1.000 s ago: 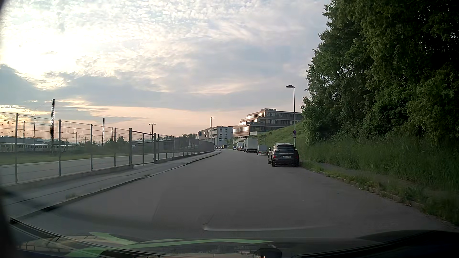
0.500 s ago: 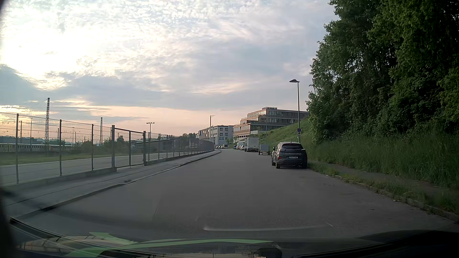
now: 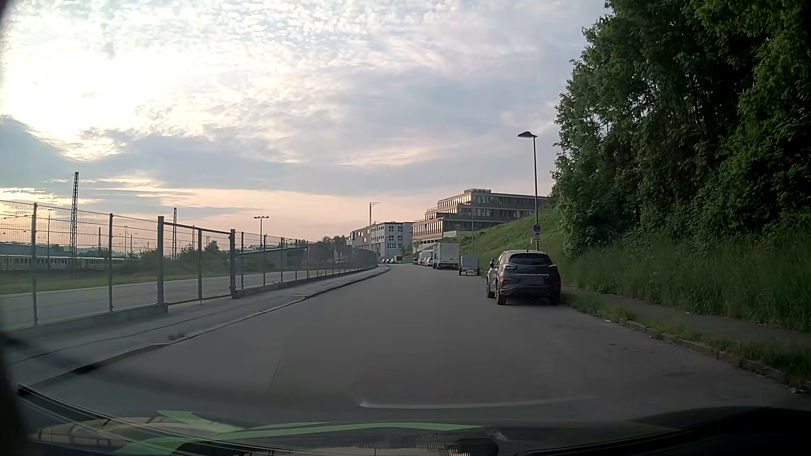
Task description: Follow the waypoints while adhering to traffic rules and regulations
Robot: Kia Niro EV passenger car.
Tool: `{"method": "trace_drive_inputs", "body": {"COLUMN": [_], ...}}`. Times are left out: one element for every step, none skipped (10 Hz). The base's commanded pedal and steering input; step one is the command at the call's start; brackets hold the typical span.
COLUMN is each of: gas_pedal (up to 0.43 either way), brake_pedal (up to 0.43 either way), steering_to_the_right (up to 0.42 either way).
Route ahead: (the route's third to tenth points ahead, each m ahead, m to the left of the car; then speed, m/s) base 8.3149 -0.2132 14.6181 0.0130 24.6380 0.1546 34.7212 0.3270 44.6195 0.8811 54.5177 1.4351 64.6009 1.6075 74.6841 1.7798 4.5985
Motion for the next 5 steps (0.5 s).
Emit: {"method": "trace_drive_inputs", "body": {"gas_pedal": [0.0,0.0,0.0,0.0,0.0], "brake_pedal": [0.0,0.0,0.0,0.0,0.0], "steering_to_the_right": [-0.002,-0.002,-0.002,-0.002,-0.002]}}
